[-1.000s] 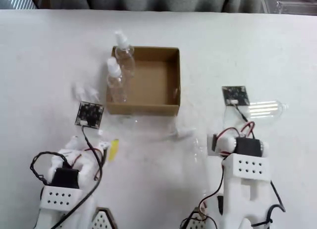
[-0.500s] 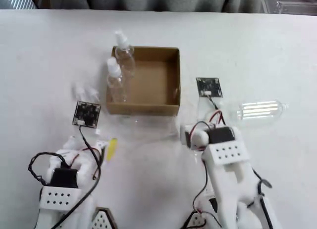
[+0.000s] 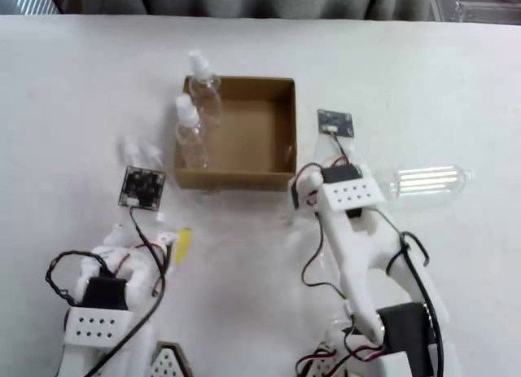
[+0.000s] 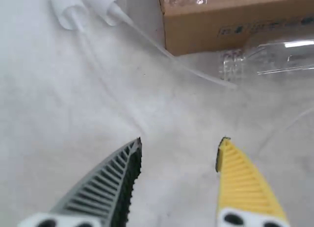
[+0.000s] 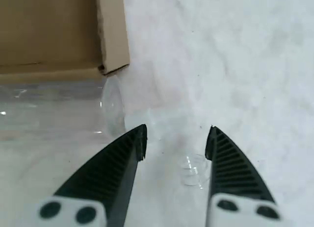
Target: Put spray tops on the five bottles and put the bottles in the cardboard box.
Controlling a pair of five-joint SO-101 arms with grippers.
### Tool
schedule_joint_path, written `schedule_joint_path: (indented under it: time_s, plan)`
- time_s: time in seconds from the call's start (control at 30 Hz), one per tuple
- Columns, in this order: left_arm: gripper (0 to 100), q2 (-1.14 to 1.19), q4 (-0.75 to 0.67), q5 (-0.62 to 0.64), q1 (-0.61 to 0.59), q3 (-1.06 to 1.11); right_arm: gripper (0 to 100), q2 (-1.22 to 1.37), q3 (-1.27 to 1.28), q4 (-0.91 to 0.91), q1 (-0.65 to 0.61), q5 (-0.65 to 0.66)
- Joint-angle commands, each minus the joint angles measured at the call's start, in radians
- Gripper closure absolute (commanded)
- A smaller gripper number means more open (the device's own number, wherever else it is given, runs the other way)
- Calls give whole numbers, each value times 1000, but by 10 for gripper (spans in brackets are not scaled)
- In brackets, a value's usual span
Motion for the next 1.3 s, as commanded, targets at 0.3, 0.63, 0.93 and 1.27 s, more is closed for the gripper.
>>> schedule_joint_path:
  time_s: [0.3,0.63,0.93,1.27]
  plan:
    - [756,-19,-21,-9,-2,-5,818,90,-55,-97,-51,-40]
    - [756,-19,-21,-9,-2,-5,817,186,-55,-157,-51,-38]
    - [756,-19,-21,-9,-2,-5,818,90,-48,-154,27,150]
    - [756,-19,-21,-9,-2,-5,818,148,-55,-157,22,152]
